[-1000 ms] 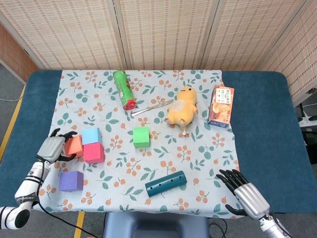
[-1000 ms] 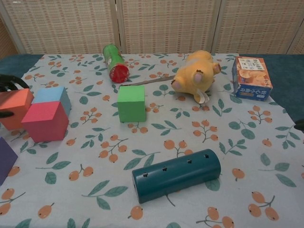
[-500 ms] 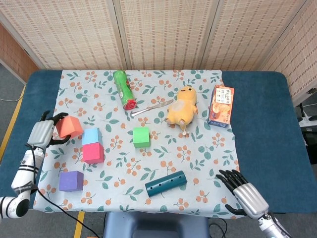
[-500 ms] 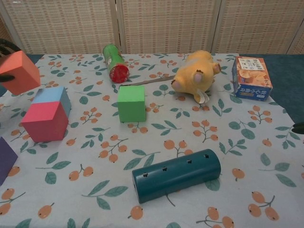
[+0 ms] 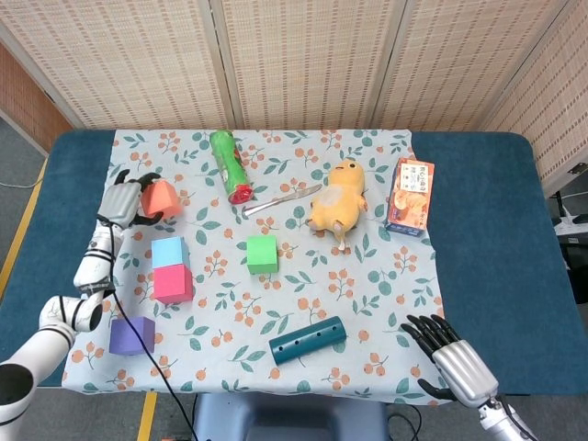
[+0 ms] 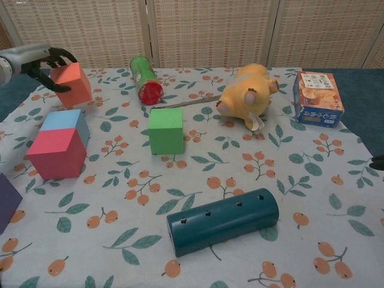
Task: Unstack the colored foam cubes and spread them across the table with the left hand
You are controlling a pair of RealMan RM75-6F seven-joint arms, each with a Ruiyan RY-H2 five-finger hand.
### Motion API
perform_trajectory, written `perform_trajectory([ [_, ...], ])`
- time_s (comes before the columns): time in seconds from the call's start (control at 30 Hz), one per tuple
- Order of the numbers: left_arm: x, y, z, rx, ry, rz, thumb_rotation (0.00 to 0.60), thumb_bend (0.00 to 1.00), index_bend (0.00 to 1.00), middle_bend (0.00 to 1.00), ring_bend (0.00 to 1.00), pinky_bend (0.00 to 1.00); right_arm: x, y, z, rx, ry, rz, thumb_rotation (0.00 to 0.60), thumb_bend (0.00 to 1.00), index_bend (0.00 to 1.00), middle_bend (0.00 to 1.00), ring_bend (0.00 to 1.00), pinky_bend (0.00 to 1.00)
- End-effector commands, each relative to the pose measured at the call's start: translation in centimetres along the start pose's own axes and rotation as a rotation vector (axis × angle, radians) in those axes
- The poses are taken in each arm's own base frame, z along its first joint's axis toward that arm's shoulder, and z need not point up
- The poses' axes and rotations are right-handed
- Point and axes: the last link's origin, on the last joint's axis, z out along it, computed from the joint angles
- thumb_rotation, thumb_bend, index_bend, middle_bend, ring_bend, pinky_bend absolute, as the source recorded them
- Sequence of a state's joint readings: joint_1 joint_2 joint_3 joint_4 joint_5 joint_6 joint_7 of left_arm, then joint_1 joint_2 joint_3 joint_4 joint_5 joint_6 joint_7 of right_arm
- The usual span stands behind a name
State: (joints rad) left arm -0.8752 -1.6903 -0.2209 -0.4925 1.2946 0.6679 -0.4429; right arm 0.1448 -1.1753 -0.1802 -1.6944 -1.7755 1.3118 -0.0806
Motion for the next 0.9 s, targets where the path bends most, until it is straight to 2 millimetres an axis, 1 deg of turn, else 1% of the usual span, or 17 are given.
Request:
perform_trajectory([
  [0.03, -1.7, 2.5, 1.6, -0.009, -0.053, -0.032, 0.600, 0.36, 0.00, 0.08, 0.03, 0.00, -0.2, 0.0, 0.1, -0.003, -0.010, 0.003, 0.600, 0.17, 0.00, 0.00, 0.00, 0.00],
  [0.1, -1.7, 2.4, 1.6, -0.014, -0.041, -0.038, 0.600, 0.36, 0.00, 0.02, 0.00, 0.00, -0.2, 0.2, 0.2, -0.006, -0.017, 0.004, 0.600, 0.17, 0.00, 0.00, 0.00, 0.00],
  [0.13, -1.7, 2.3, 1.6, -0.015, -0.035, -0.038, 0.600, 0.36, 0.00, 0.00, 0.00, 0.00, -0.2, 0.2, 0.3, -0.006, -0.020, 0.002, 0.600, 0.17, 0.00, 0.00, 0.00, 0.00],
  [0.33, -1.1, 1.2, 1.1, -0.021, -0.012, -0.024, 0.600, 0.36, 0.00, 0.00, 0.00, 0.00, -0.2, 0.0, 0.1, 0.010, -0.023, 0.001, 0.600, 0.17, 0.00, 0.00, 0.00, 0.00],
  [0.43, -0.8, 0.5, -0.1, -0.066, 0.004, -0.036, 0.600, 0.36, 0.00, 0.00, 0.00, 0.00, -0.2, -0.2, -0.1, 0.020, -0.023, 0.005, 0.600, 0.17, 0.00, 0.00, 0.00, 0.00],
  [0.47, -0.7, 0.1, -0.8, -0.093, 0.018, -0.036, 0.600, 0.36, 0.00, 0.00, 0.00, 0.00, -0.2, -0.2, -0.1, 0.023, -0.025, 0.007, 0.600, 0.17, 0.00, 0.00, 0.00, 0.00],
  [0.53, -0.9, -0.8, -3.2, -0.154, 0.007, -0.015, 0.600, 0.37, 0.00, 0.01, 0.04, 0.01, -0.2, -0.2, -0.2, 0.031, -0.031, 0.010, 0.600, 0.17, 0.00, 0.00, 0.00, 0.00],
  [0.57, -1.1, -1.3, -4.8, -0.184, -0.018, -0.006, 0.600, 0.37, 0.00, 0.02, 0.06, 0.01, -0.2, -0.3, -0.2, 0.035, -0.035, 0.013, 0.600, 0.17, 0.00, 0.00, 0.00, 0.00],
  [0.63, -1.1, -1.8, -7.3, -0.217, -0.046, 0.009, 0.600, 0.37, 0.00, 0.02, 0.08, 0.01, -0.3, -0.4, -0.3, 0.045, -0.042, 0.021, 0.600, 0.17, 0.00, 0.00, 0.00, 0.00],
  [0.67, -0.8, -2.0, -8.9, -0.232, -0.045, 0.027, 0.600, 0.37, 0.00, 0.02, 0.08, 0.01, -0.3, -0.5, -0.4, 0.054, -0.045, 0.024, 0.600, 0.17, 0.00, 0.00, 0.00, 0.00],
  [0.77, -0.2, -2.6, -12.4, -0.233, -0.021, 0.069, 0.600, 0.37, 0.00, 0.01, 0.06, 0.00, -0.2, -0.8, -0.8, 0.073, -0.048, 0.028, 0.600, 0.17, 0.00, 0.00, 0.00, 0.00],
  [0.8, -0.1, -3.0, -13.9, -0.223, -0.014, 0.084, 0.600, 0.37, 0.00, 0.00, 0.06, 0.00, -0.2, -1.0, -0.9, 0.081, -0.047, 0.030, 0.600, 0.17, 0.00, 0.00, 0.00, 0.00],
  [0.9, -0.1, -3.9, -16.8, -0.199, -0.002, 0.102, 0.600, 0.37, 0.00, 0.00, 0.03, 0.00, -0.1, -1.3, -1.4, 0.100, -0.045, 0.036, 0.600, 0.17, 0.00, 0.00, 0.00, 0.00],
])
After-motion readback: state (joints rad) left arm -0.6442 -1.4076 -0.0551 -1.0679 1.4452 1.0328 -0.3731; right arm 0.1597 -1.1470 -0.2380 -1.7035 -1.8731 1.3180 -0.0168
